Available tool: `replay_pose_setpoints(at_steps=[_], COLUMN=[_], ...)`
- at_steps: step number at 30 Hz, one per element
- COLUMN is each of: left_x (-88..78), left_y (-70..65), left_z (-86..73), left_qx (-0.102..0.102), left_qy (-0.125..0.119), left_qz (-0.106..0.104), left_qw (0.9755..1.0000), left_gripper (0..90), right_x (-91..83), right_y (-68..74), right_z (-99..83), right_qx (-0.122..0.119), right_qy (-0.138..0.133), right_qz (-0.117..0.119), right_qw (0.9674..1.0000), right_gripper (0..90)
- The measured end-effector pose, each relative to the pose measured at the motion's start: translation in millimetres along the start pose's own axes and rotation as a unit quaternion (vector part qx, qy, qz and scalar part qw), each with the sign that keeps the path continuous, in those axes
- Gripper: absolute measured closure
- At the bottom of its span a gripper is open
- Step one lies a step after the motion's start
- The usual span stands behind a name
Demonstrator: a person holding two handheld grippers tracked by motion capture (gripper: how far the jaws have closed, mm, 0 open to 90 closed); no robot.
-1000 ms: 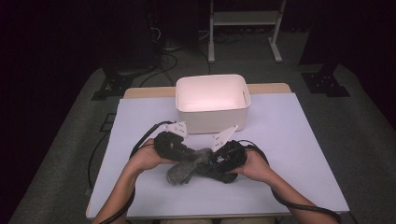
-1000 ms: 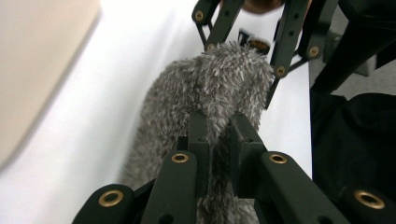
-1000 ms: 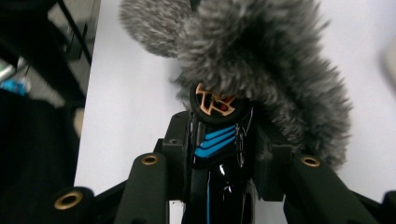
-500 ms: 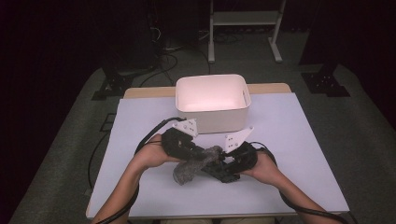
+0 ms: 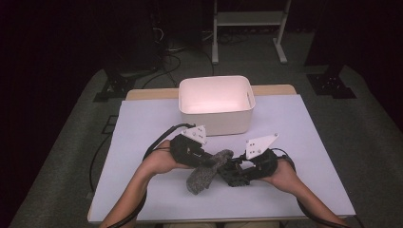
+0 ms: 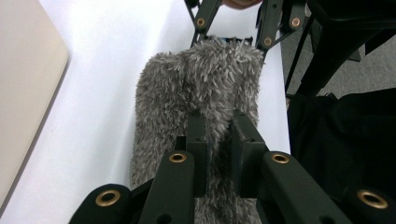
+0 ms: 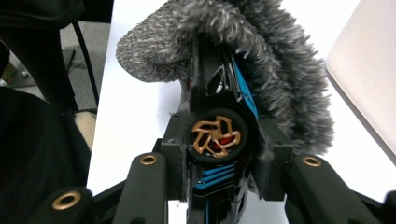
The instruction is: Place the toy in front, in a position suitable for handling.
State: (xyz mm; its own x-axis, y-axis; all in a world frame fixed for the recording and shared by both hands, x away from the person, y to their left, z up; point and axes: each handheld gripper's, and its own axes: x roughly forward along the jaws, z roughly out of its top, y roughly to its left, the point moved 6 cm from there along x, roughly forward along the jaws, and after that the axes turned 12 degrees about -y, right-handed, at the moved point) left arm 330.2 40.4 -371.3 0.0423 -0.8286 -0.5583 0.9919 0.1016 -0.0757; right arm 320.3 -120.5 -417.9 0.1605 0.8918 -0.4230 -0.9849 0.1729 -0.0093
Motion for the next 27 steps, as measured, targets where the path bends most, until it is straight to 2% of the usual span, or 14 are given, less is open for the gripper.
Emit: replay_pose_setpoints(at_steps=[6, 11, 17, 21, 23, 25, 27], left_x=[6.6, 13.4, 13.1, 10.9, 10.9, 12.9, 14.4], left_y=[-0.9, -5.0, -4.2, -3.9, -4.7, -5.8, -6.9], left_z=[0.6, 7.4, 18.3, 22.9, 26.2, 28.3, 29.4], left_qx=[0.005, 0.013, 0.017, 0.020, 0.024, 0.033, 0.032], left_qy=[0.005, 0.000, -0.004, -0.007, -0.005, 0.010, 0.013], left_qz=[-0.004, -0.014, -0.014, -0.014, -0.013, -0.010, -0.012], left_qw=[1.0000, 0.9998, 0.9998, 0.9997, 0.9996, 0.9993, 0.9993], left_gripper=[80.0, 79.9, 80.6, 80.5, 80.5, 80.5, 80.5], right_x=[-14.4, -22.3, -20.1, -13.4, -11.2, -10.5, -11.6], right_y=[-1.1, -1.4, -2.7, -1.2, -1.3, -1.6, -1.2], right_z=[-1.7, -4.9, -1.1, 3.2, 4.1, 4.6, 4.0], right_qx=[0.007, 0.015, 0.014, 0.006, 0.005, 0.001, 0.002], right_qy=[0.013, 0.007, -0.008, -0.006, -0.003, 0.000, -0.001], right_qz=[-0.012, -0.020, -0.021, -0.019, -0.016, -0.015, -0.015], right_qw=[0.9998, 0.9997, 0.9997, 0.9998, 0.9999, 0.9999, 0.9999], right_gripper=[61.0, 61.2, 62.4, 62.7, 62.7, 62.6, 62.3])
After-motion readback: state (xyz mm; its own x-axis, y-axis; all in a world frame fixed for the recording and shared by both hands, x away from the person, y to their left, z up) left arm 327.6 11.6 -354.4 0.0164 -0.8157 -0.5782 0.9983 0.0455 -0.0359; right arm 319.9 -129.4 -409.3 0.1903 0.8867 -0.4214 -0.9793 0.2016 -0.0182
